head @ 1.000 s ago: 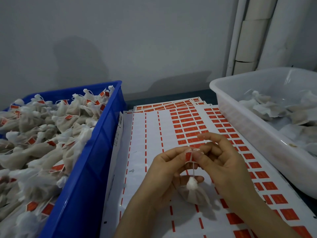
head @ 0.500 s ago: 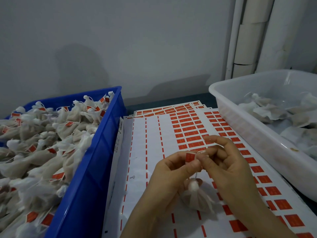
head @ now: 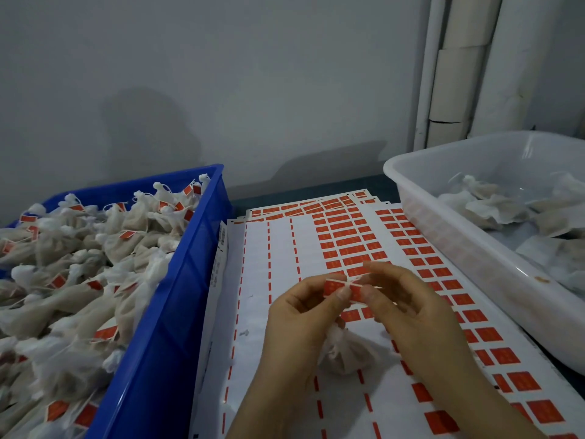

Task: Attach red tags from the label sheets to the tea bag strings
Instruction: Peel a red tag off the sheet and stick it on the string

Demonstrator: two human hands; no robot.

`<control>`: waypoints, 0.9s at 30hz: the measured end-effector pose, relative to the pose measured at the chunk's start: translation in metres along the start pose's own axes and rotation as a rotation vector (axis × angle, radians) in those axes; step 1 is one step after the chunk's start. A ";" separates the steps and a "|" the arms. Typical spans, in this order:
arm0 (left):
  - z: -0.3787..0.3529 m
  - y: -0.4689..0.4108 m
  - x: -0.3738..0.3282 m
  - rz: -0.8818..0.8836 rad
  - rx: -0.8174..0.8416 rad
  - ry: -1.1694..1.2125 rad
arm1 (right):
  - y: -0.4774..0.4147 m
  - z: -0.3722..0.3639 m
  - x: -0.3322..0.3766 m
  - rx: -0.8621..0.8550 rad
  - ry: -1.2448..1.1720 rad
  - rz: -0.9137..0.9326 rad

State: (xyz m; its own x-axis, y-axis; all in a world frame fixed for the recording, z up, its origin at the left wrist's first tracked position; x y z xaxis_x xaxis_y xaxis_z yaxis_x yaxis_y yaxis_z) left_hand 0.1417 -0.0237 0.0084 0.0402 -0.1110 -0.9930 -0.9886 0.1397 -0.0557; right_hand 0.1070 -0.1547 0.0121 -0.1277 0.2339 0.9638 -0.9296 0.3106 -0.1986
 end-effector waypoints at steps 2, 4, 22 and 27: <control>-0.001 0.000 -0.002 -0.042 -0.041 -0.042 | -0.001 0.001 -0.001 -0.013 0.071 0.011; -0.001 0.002 -0.004 -0.086 -0.054 -0.078 | 0.000 0.002 -0.003 -0.012 0.121 0.005; -0.002 0.004 -0.004 -0.284 -0.064 -0.242 | 0.002 0.001 -0.002 0.015 0.115 0.096; -0.004 0.004 -0.001 -0.336 -0.135 -0.322 | 0.002 0.001 -0.002 -0.006 0.113 0.083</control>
State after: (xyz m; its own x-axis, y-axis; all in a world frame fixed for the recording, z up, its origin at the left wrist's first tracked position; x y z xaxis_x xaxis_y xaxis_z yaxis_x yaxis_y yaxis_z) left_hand 0.1367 -0.0274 0.0094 0.3822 0.1847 -0.9054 -0.9224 0.0171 -0.3858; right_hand 0.1048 -0.1556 0.0096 -0.1639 0.3609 0.9181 -0.9153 0.2914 -0.2779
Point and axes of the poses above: each hand's wrist, its own y-axis away from the middle knuckle, its own z-axis out of the back of the hand, x = y × z, the point moved 2 cm from there along -y, towards the middle knuckle, and after that the axes turned 4 degrees about -z, right-handed, at the moved point
